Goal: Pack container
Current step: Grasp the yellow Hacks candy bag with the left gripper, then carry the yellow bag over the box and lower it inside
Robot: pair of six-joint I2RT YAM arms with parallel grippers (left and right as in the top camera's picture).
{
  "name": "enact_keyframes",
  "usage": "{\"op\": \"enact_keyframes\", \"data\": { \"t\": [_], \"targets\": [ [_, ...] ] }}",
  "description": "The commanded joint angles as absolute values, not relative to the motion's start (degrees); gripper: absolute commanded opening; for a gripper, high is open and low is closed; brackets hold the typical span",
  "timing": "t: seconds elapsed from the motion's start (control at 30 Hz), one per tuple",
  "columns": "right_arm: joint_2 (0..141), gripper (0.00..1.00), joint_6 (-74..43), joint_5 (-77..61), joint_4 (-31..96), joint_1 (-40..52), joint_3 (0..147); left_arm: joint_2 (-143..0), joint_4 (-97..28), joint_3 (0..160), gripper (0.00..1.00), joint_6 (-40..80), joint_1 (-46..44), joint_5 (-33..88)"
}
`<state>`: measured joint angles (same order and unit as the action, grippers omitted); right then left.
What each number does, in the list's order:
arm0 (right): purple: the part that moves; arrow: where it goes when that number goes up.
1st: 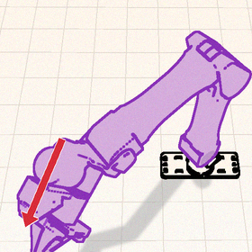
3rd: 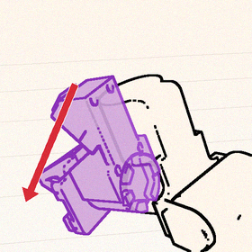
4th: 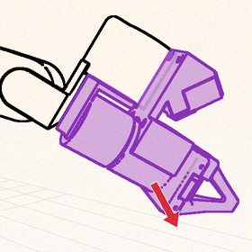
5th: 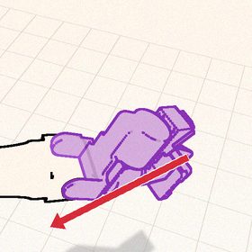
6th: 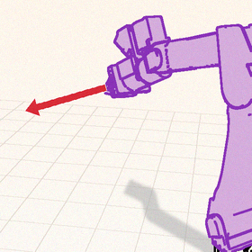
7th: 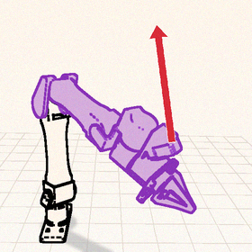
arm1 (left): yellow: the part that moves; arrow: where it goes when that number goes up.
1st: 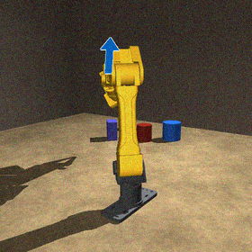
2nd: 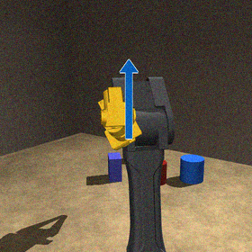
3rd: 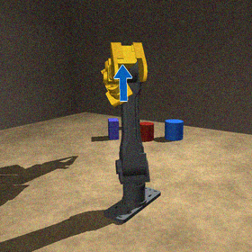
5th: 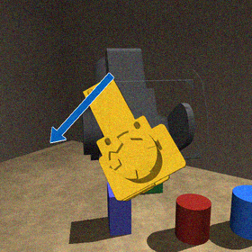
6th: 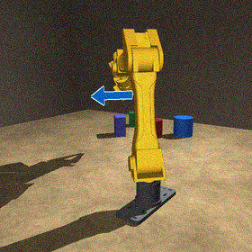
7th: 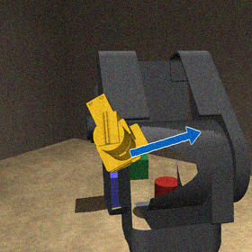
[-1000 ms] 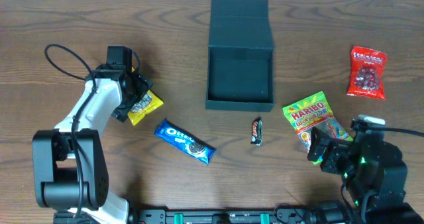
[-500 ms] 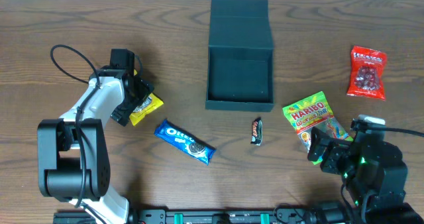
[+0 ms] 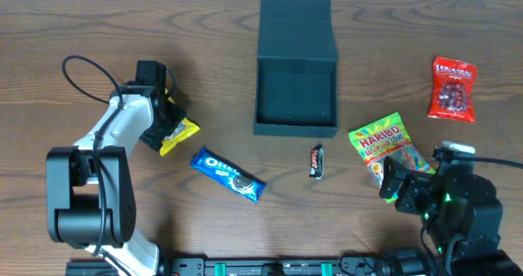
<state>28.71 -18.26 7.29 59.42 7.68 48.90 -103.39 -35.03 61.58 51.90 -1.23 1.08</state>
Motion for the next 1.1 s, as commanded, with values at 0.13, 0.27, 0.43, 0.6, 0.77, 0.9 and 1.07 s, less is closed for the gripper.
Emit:
{"op": "enact_keyframes", "data": {
  "t": [0.13, 0.27, 0.43, 0.6, 0.77, 0.9, 1.07],
  "targets": [
    [28.5, 0.99, -18.4, 7.3, 59.4, 7.9, 49.1, -104.4, -36.3, 62.1, 0.51, 51.4, -1.1, 0.1],
    [28.5, 0.99, -18.4, 7.3, 59.4, 7.9, 49.1, -104.4, -36.8, 62.1, 0.38, 51.2, -1.1, 0.1],
    [28.5, 0.99, -18.4, 7.3, 59.4, 7.9, 49.1, -104.4, -37.3, 62.1, 0.09, 50.9, -1.1, 0.1],
    [28.5, 0.99, -18.4, 7.3, 59.4, 7.9, 49.1, -104.4, -37.6, 62.1, 0.08, 50.5, -1.1, 0.3],
    [28.5, 0.99, -18.4, 7.3, 59.4, 7.9, 49.1, -104.2, -37.9, 63.1, 0.06, 46.0, -1.2, 4.5],
    [28.5, 0.99, -18.4, 7.3, 59.4, 7.9, 49.1, -102.6, -40.4, 65.3, 0.06, 43.3, -1.2, 5.2],
    [28.5, 0.99, -18.4, 7.3, 59.2, 7.9, 49.1, -99.2, -42.7, 68.6, 0.06, 36.3, -1.5, 9.3]
  ]
}}
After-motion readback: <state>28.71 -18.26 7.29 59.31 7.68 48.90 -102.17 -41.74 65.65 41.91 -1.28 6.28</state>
